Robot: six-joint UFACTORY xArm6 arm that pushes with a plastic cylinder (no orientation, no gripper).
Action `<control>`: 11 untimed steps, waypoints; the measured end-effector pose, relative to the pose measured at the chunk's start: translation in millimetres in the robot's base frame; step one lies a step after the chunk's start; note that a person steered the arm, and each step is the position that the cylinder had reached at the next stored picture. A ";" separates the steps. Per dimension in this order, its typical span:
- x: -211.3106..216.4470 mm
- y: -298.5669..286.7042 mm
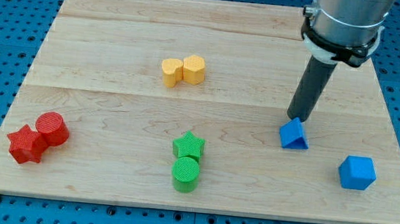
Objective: Push the blue cube towards bottom
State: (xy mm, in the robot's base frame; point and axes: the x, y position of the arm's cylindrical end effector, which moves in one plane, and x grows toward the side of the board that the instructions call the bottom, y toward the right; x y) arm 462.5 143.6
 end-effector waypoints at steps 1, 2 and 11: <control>0.3 8.9; 9.4 27.9; 18.5 -14.2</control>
